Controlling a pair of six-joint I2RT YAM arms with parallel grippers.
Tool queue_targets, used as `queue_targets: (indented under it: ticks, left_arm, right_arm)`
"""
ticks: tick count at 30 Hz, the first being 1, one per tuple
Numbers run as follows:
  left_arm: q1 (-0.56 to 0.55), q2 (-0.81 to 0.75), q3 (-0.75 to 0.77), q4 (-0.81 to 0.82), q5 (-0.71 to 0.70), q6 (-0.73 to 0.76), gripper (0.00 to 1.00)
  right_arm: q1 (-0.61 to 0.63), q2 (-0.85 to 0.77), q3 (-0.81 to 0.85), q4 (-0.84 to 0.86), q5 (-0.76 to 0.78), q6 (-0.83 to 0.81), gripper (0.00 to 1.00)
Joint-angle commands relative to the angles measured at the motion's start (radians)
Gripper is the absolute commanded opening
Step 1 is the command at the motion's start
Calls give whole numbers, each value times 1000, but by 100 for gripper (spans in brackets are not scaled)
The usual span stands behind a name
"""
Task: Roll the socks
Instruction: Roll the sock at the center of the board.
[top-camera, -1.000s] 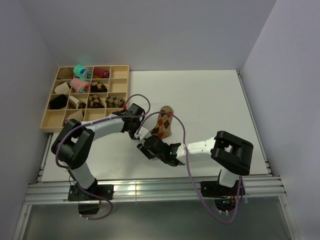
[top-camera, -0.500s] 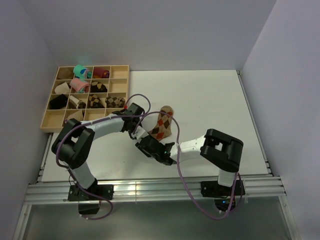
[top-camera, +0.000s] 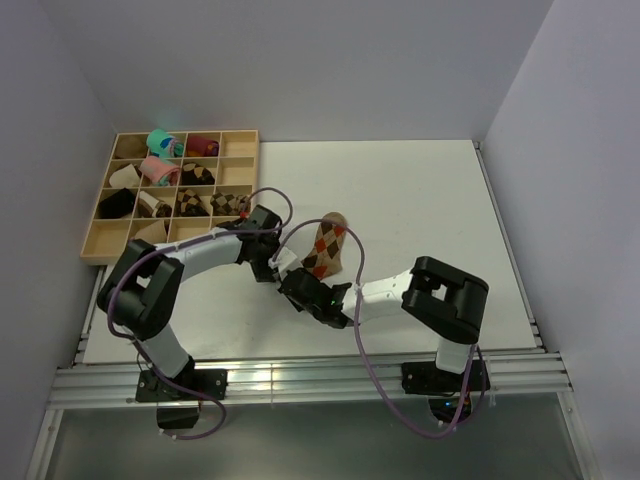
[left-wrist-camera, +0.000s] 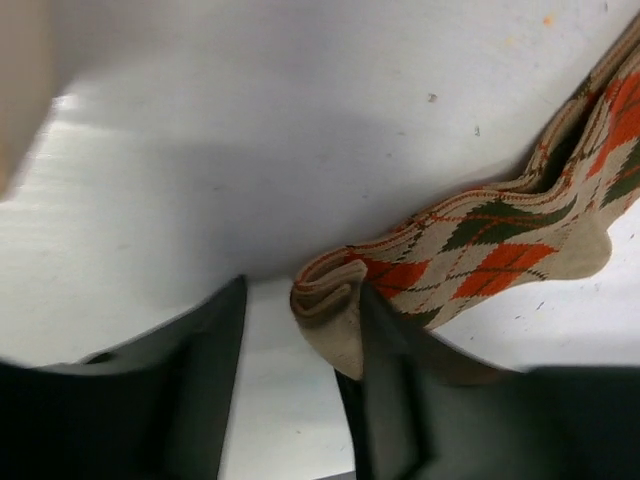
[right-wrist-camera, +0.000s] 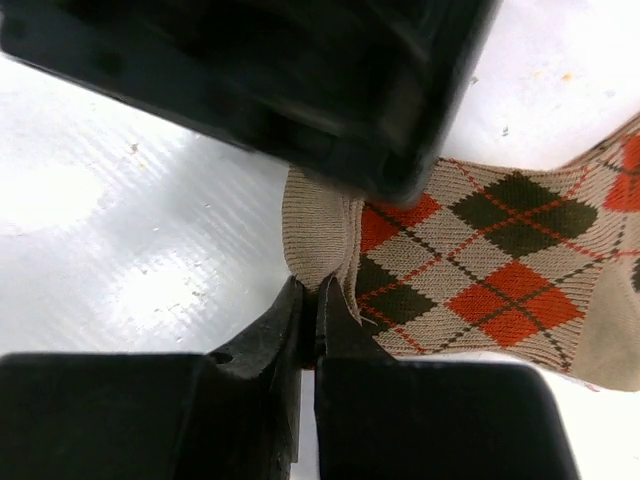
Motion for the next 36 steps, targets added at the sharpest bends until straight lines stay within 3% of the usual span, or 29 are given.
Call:
queue_targets:
  ticks: [1, 3, 6, 13, 20, 25, 36]
  left_arm:
    - [27, -105, -34, 12, -28, -47, 57]
    - [36, -136, -60, 36, -36, -81, 70]
    - [40, -202, -106, 76, -42, -131, 81]
    - [45, -348, -250, 219, -42, -228, 82]
    - [28, -395, -362, 311, -23, -300, 79]
    - [-9, -366, -374, 349, -2, -307, 79]
    - [-58, -303, -377, 363, -3, -331, 75]
  right_arm:
    - [-17, -20, -51, -75, -175, 83, 0]
    - [-46, -34, -68, -62, -252, 118, 0]
    - [-94, -59, -104, -20, -367, 170, 0]
    - [-253, -70, -229, 188, -633, 368, 0]
    - [-364, 4, -338, 447, -861, 566, 0]
    - [-416, 86, -370, 585, -943, 676, 0]
    - [-479, 162, -378, 618, -989, 754, 0]
